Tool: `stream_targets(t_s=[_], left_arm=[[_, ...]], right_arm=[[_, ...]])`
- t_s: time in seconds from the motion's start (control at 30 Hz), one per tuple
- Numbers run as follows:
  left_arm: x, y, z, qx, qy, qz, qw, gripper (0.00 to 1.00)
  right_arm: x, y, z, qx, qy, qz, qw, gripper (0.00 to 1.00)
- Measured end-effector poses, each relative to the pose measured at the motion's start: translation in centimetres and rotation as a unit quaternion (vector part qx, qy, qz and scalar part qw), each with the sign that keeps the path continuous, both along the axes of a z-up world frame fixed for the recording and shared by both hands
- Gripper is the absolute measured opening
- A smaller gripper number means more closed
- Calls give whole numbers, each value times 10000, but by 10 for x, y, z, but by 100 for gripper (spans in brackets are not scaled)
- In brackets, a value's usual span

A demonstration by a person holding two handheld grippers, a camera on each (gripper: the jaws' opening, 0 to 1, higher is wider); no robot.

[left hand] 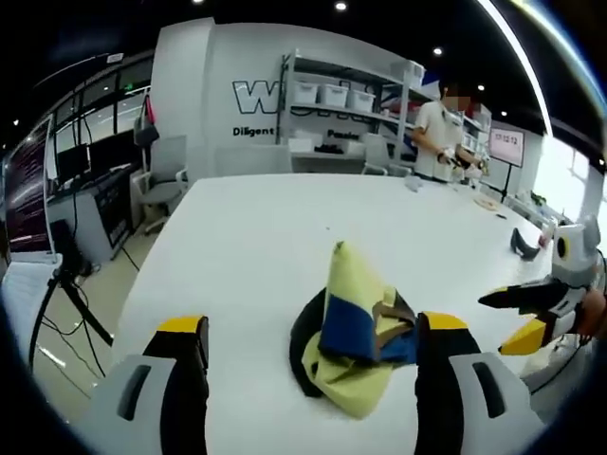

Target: Fold the garment on the visible template until the final outline fits inside the template.

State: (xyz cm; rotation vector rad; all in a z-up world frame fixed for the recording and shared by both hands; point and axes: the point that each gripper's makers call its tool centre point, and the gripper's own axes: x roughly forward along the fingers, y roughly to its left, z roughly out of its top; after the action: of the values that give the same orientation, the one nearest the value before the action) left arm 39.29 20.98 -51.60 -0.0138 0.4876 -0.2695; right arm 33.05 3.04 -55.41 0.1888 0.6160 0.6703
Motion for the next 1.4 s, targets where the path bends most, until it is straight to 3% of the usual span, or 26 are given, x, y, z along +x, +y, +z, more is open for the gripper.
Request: stream_targets(t_s=[0.33,0.5,0.63,0.9,1.07,1.17,1.4], left_arm=[[43,-12,-16,-51,37,-75,10000,77],[63,-27,-20,-192,-37,-218,9996,72],[78,-40,-23,-354,-81,-315,9988,61],[103,-61,-31,-410,-78,-552,9976,55],[113,-74,-47,-539,148,-706,9959,42],[119,-80,-56,-555,241,-764,9952,29],[122,-83,-70,-513,381,-784,9949,11]], right_arm=[[16,36,-12,104,54,265,9996,68],[21,56,-19,112,49,499,9987,61],[25,72,-24,130,40,641,9978,55],[33,86,-43,111,167,741,9971,45],[36,88,-55,129,272,639,9975,37],[39,89,-62,51,309,596,9977,33],[48,95,-67,-31,185,575,9982,16]])
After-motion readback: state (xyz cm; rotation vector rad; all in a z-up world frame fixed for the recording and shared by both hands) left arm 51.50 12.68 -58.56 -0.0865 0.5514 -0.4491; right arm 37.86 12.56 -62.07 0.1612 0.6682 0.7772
